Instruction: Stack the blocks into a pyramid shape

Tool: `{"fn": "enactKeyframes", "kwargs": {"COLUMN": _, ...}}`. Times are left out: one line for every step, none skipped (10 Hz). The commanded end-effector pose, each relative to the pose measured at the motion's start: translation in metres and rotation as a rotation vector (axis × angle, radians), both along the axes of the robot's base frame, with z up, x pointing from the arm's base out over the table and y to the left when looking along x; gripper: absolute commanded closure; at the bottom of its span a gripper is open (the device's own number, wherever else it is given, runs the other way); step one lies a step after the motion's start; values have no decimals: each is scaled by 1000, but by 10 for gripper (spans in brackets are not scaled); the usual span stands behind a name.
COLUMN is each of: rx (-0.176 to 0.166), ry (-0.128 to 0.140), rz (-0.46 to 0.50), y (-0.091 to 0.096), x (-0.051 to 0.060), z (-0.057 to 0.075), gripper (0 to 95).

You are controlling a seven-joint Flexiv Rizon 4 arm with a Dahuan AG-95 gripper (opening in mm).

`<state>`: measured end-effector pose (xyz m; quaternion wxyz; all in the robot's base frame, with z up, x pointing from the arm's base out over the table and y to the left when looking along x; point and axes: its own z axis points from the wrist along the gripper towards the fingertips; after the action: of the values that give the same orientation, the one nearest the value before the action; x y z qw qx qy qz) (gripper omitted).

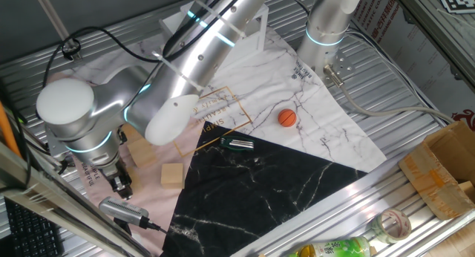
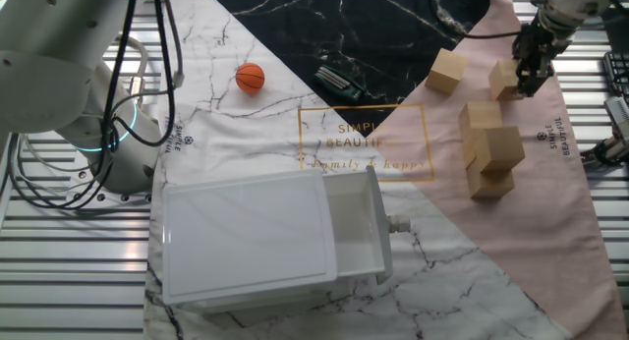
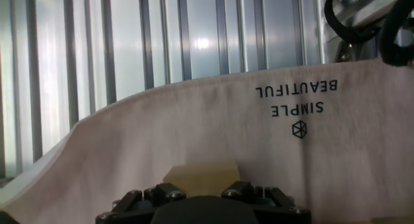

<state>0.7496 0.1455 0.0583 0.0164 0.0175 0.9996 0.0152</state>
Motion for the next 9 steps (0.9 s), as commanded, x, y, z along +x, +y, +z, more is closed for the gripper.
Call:
{"fn": "enactKeyframes", "kwargs": {"rx": 2, "ry": -1, "rz": 9, "y": 1, "x": -3, "z": 3, "gripper": 950}}
{"fn": "enactKeyframes", "kwargs": {"rx": 3, "ry": 0, "rz": 16, "y": 2, "x": -4, "z": 4, "gripper": 950}}
{"fn": "enactKeyframes", "kwargs": {"rx": 2, "ry": 1, "rz": 18, "y": 2, "x": -4, "z": 4, "gripper": 950}}
{"fn": "enactKeyframes", "kwargs": {"rx": 0, "ry": 1, "rz": 17, "y": 2, "x": -4, "z": 4, "gripper": 950}}
{"fn": "enactKeyframes", "kwargs": {"rx": 1, "ry": 1, "rz": 17, "y": 2, "x": -4, "z": 4, "gripper": 950}}
{"fn": "enactKeyframes", "kwargs": {"rx": 2, "ry": 0, "rz": 17, "y": 2, "x": -4, "z": 4, "gripper": 950}}
{"fn": "enactKeyframes", "kwargs": {"rx": 4, "ry": -2, "rz": 15, "y": 2, "x": -4, "z": 4, "gripper": 950}}
{"fn": "enactKeyframes", "kwargs": {"rx": 3, "ry": 1, "rz": 14, "y": 2, "x": -4, "z": 4, "gripper": 950}}
{"fn": "enactKeyframes", "kwargs": {"rx": 4, "ry": -2, "rz": 13, "y": 2, "x": -4, "z": 4, "gripper": 950}}
